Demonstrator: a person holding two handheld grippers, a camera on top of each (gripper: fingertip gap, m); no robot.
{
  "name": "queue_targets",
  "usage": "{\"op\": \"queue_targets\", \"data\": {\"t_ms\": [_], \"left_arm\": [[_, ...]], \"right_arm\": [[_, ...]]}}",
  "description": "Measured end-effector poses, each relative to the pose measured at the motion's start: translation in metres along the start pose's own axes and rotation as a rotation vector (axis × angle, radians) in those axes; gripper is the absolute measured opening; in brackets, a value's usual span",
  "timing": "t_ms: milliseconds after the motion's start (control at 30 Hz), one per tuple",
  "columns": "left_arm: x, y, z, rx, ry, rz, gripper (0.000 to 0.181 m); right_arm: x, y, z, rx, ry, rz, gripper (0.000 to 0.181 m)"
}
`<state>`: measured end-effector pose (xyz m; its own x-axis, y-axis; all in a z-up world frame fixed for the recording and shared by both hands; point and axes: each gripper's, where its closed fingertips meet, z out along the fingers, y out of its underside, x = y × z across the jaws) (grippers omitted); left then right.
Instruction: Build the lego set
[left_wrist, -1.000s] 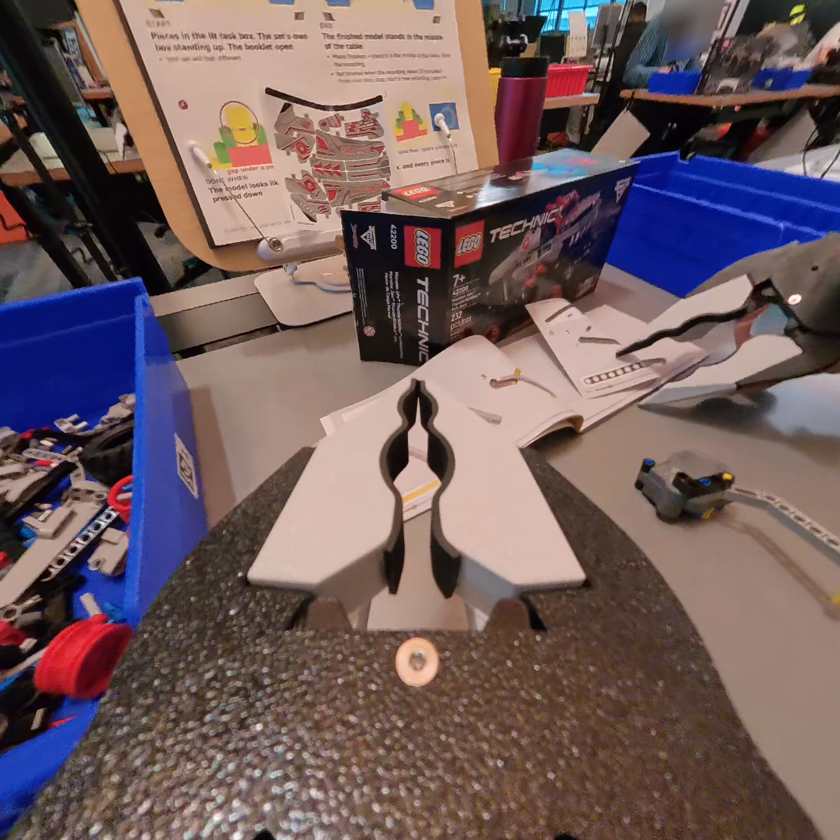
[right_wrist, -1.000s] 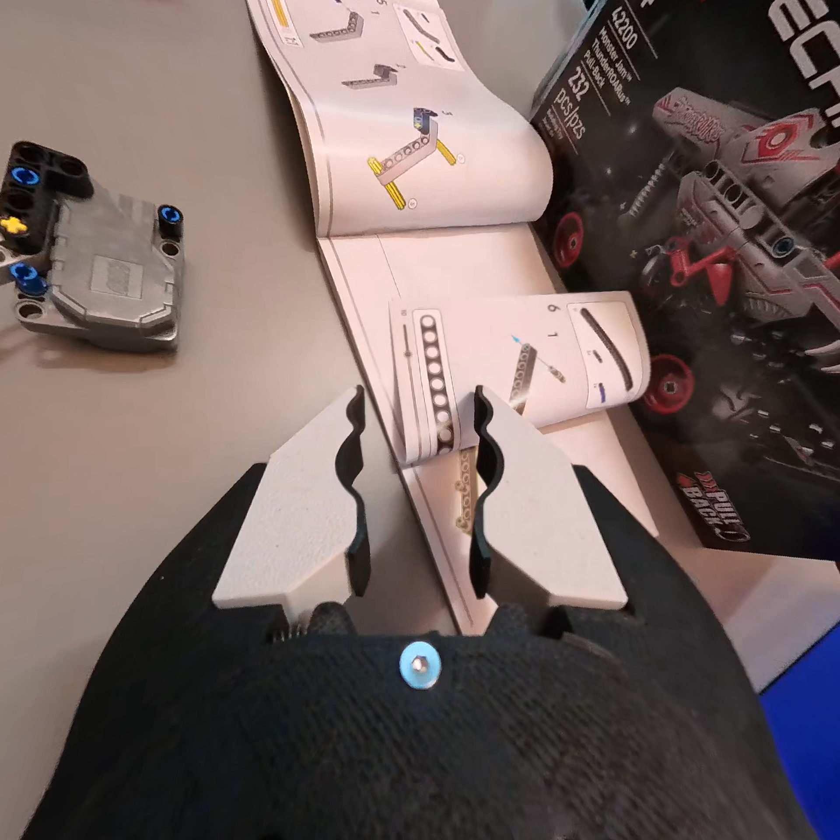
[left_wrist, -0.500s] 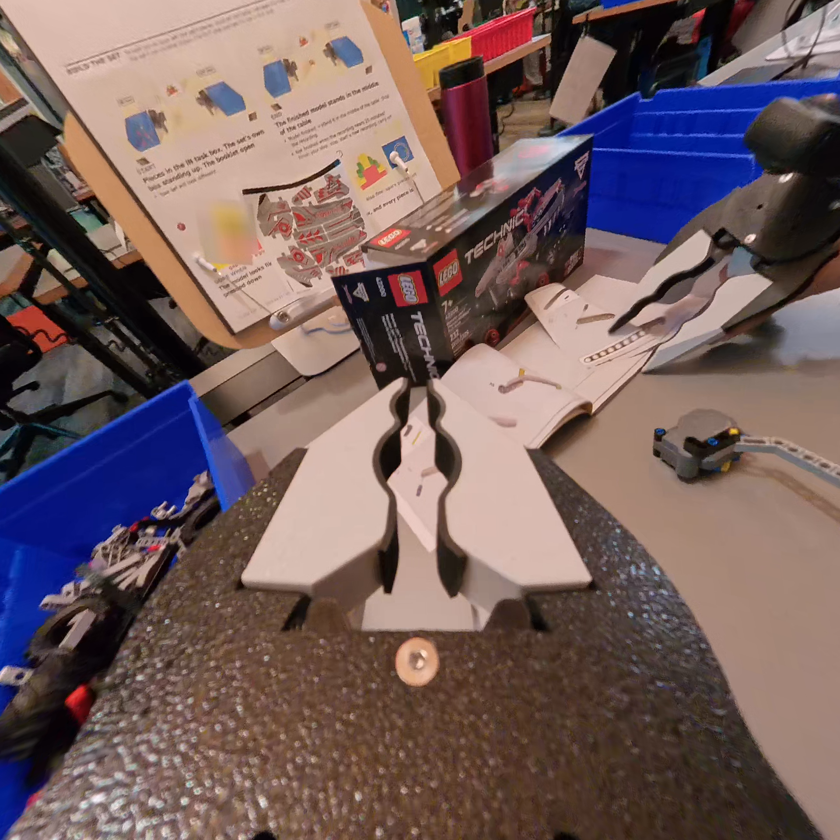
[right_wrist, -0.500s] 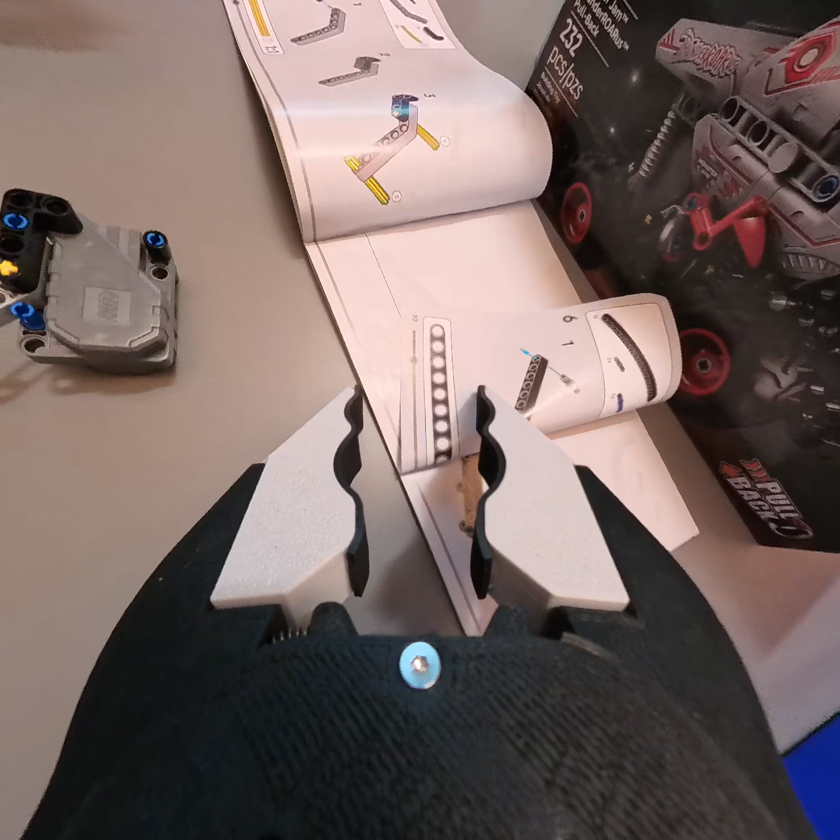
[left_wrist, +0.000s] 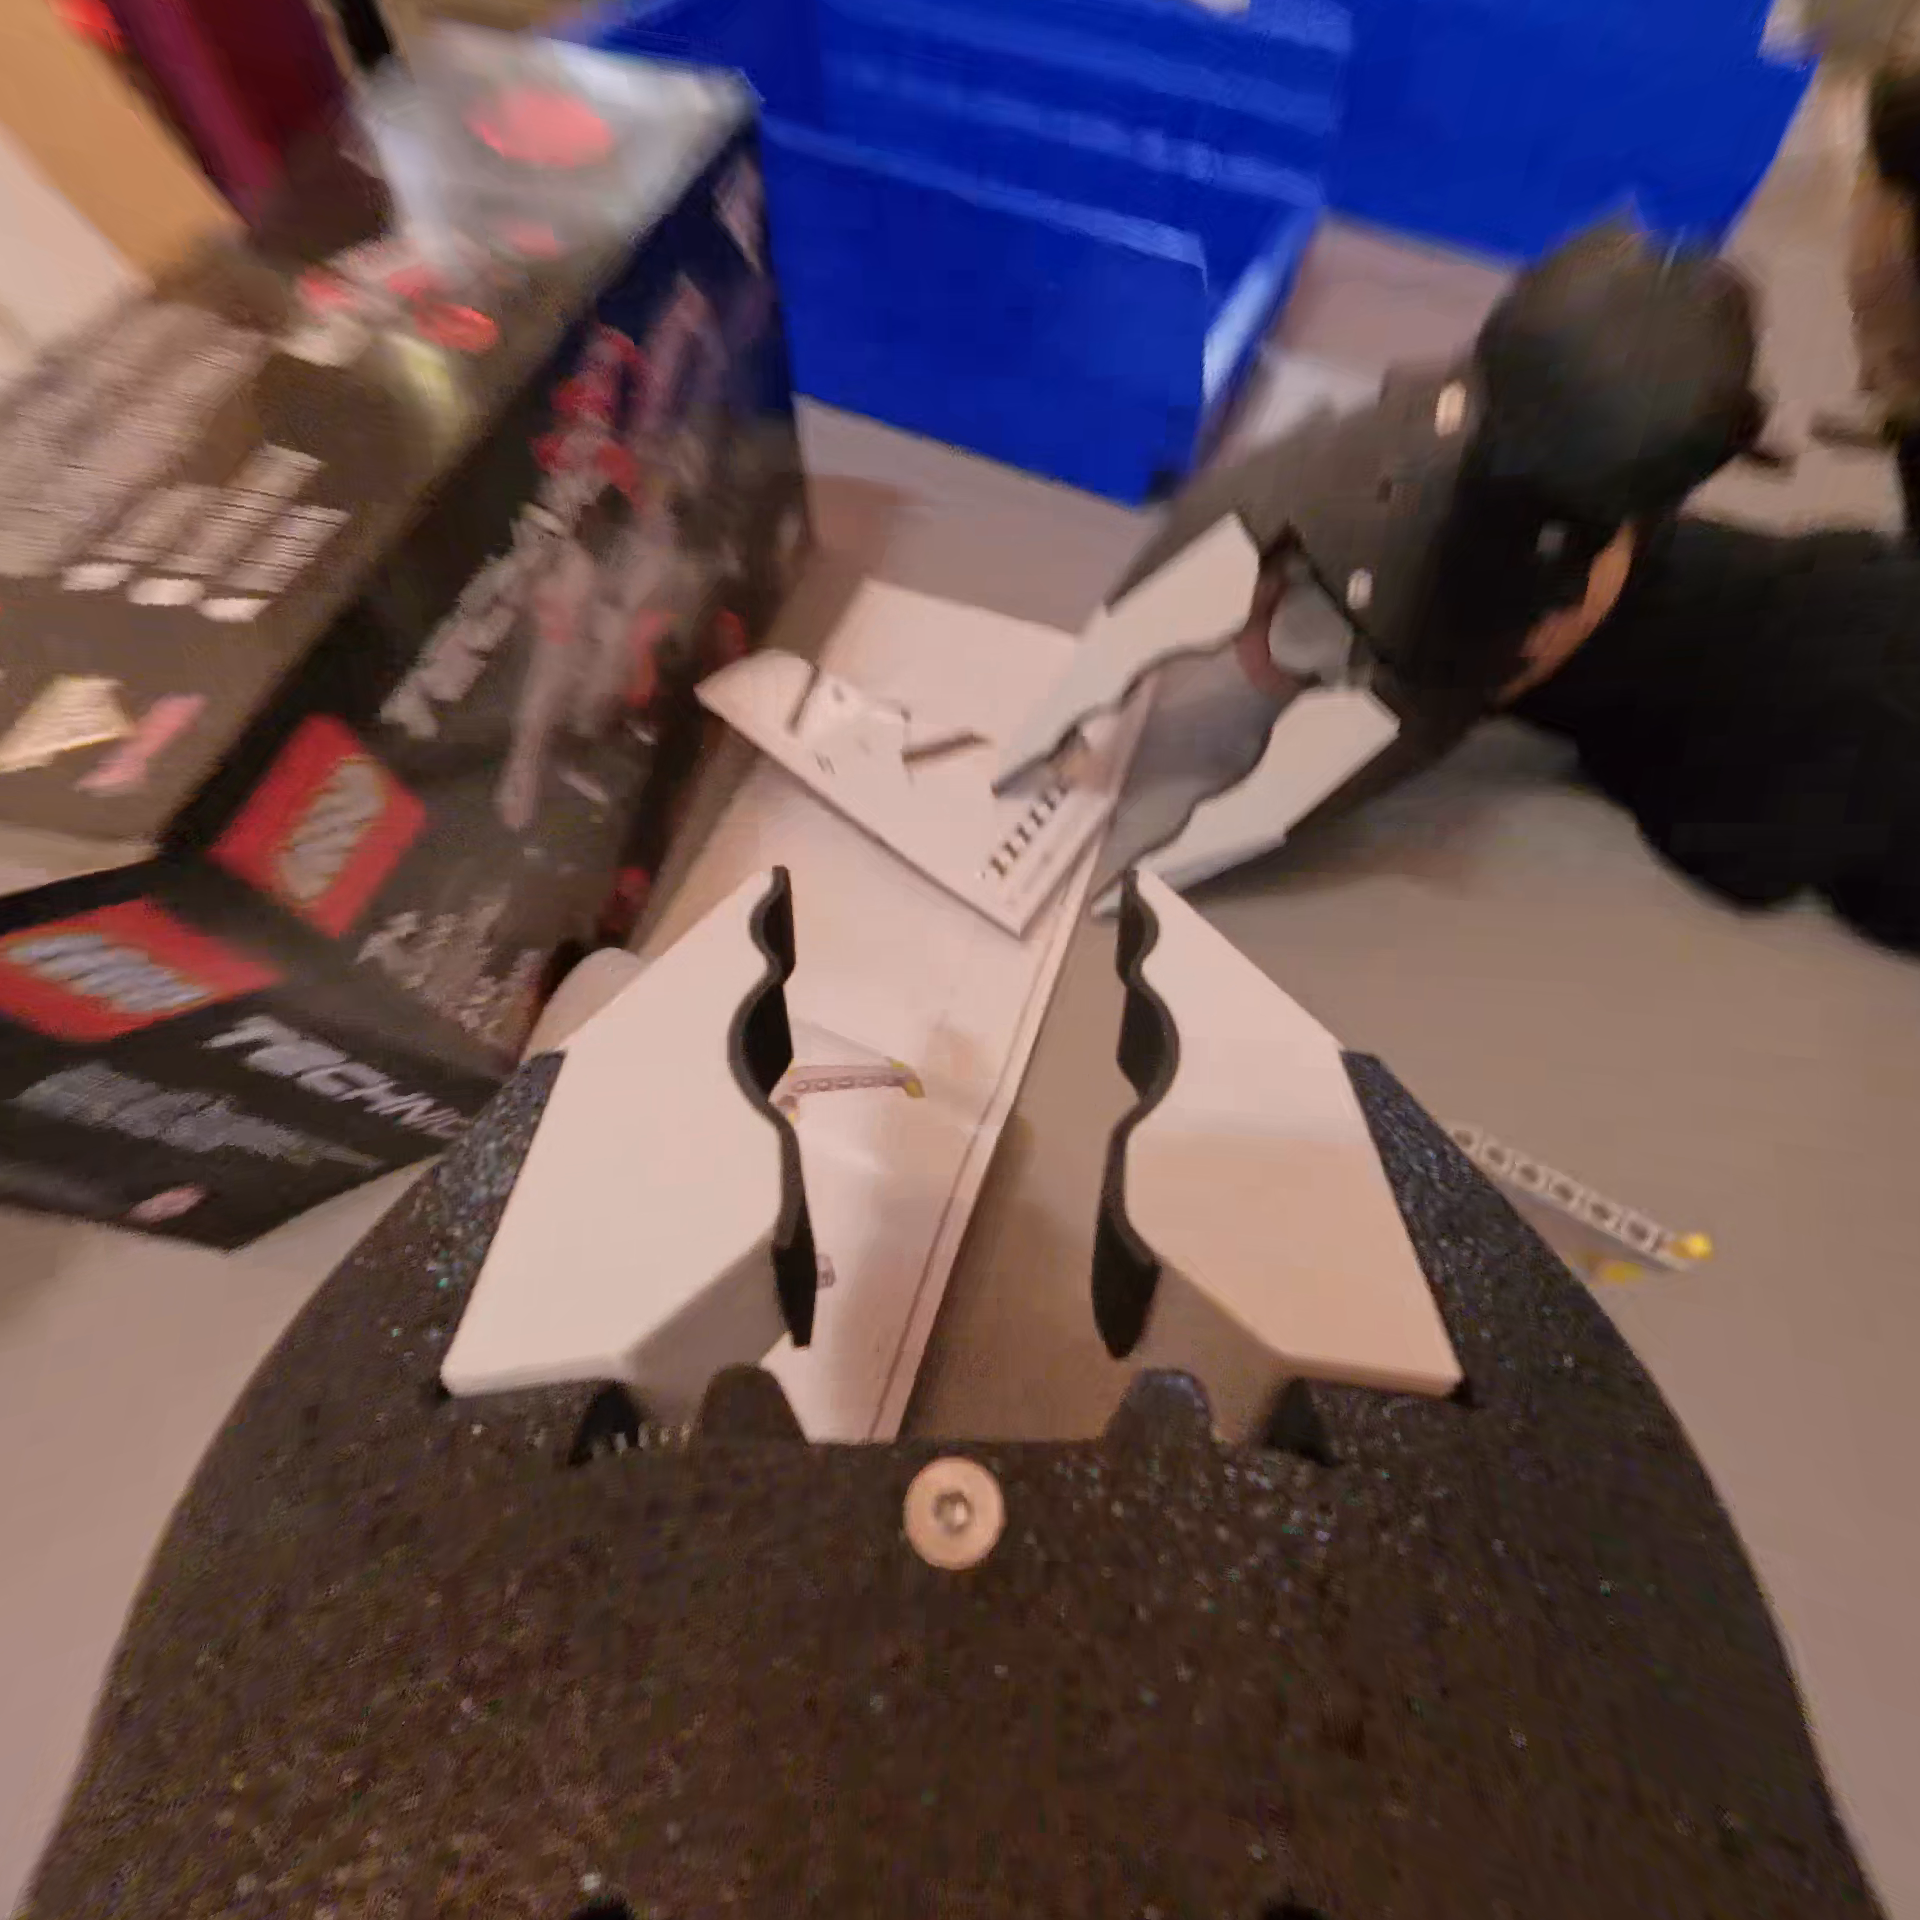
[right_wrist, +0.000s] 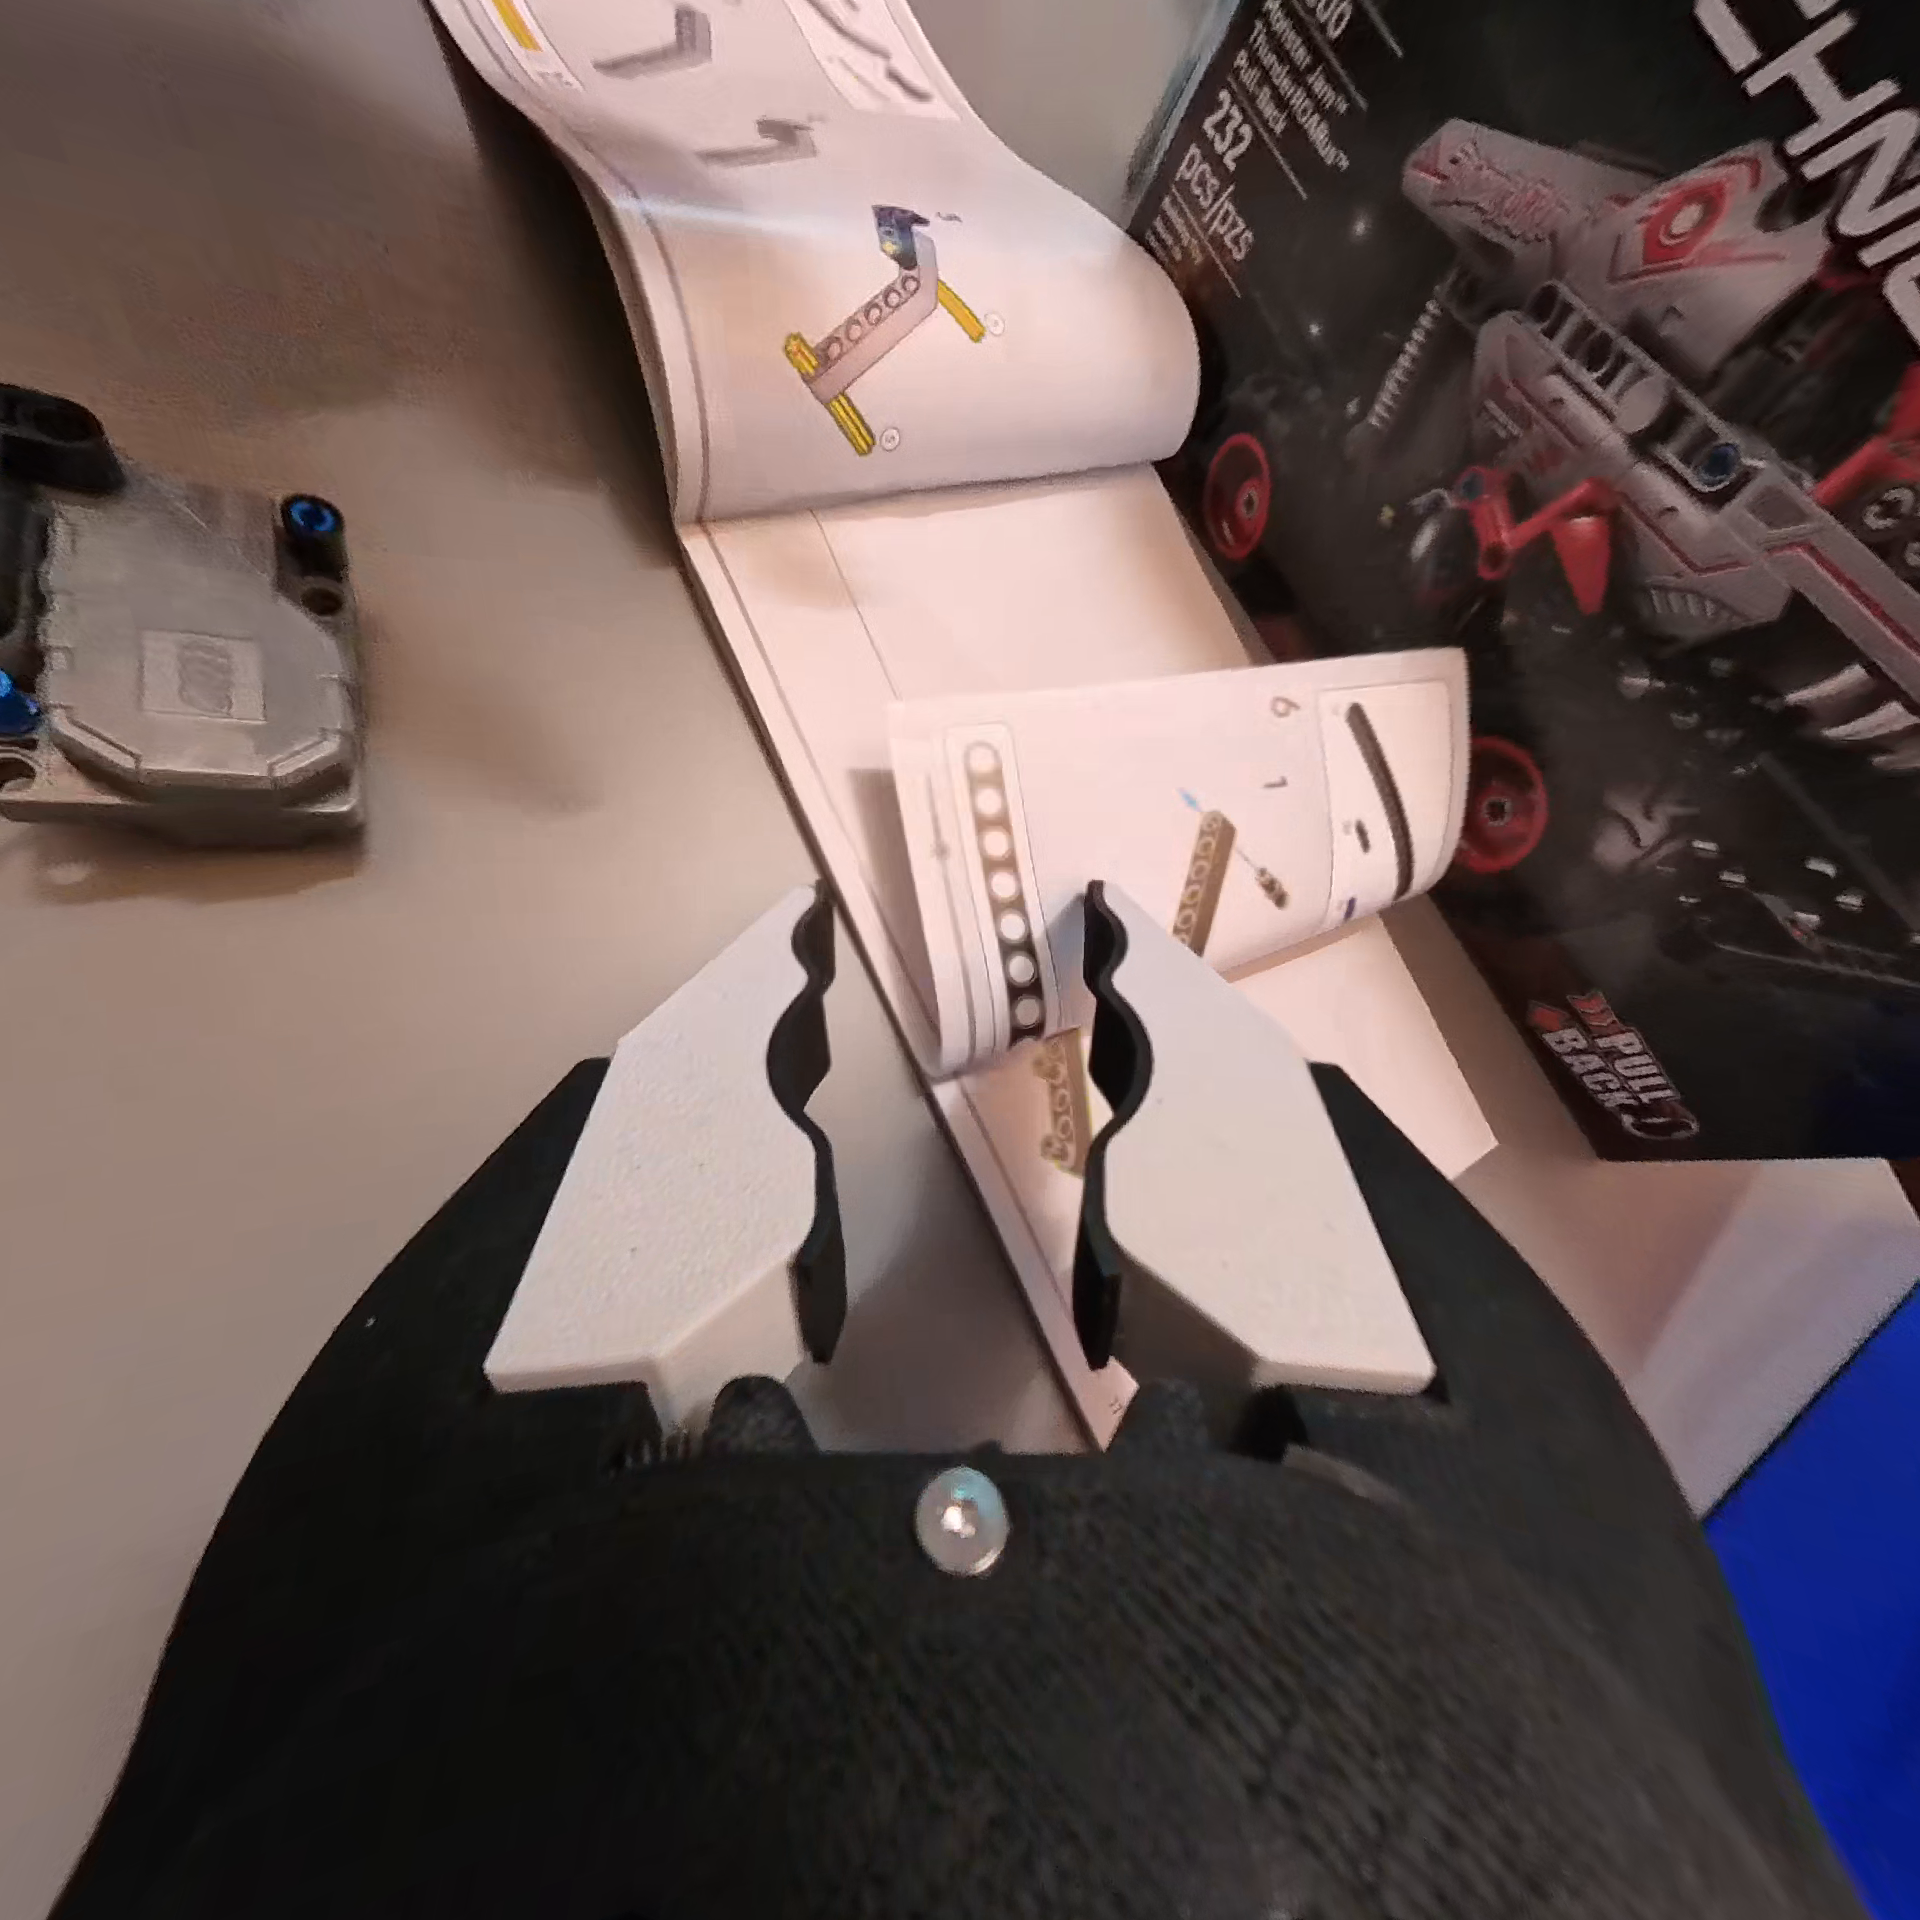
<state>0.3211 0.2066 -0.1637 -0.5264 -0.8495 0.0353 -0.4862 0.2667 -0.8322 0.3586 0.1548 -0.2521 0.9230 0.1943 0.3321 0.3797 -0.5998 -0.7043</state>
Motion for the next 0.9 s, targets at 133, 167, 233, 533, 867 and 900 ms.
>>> {"op": "queue_targets", "data": {"t_ms": [133,167,233,533,867,900], "left_arm": [[-0.012,0.022,0.043,-0.166,-0.073,-0.044,0.059],[-0.01,0.025,0.051,-0.182,-0.052,-0.082,0.06],[-0.008,0.029,0.062,-0.2,-0.015,-0.163,0.063],[-0.018,0.0,0.04,0.028,0.148,-0.45,0.063],[-0.041,0.015,0.045,0.023,0.121,-0.632,0.057],[-0.038,0.016,0.05,0.007,0.127,-0.625,0.057]], "right_arm": [[-0.004,0.0,0.002,0.016,-0.019,0.018,0.045],[-0.004,0.0,0.002,0.009,-0.014,0.029,0.045],[-0.001,0.002,0.002,-0.017,0.005,0.052,0.048],[0.008,0.016,-0.003,-0.041,-0.022,0.262,0.051],[0.004,0.01,0.001,-0.024,-0.012,0.223,0.052],[0.003,0.009,0.001,-0.022,-0.012,0.217,0.052]]}}
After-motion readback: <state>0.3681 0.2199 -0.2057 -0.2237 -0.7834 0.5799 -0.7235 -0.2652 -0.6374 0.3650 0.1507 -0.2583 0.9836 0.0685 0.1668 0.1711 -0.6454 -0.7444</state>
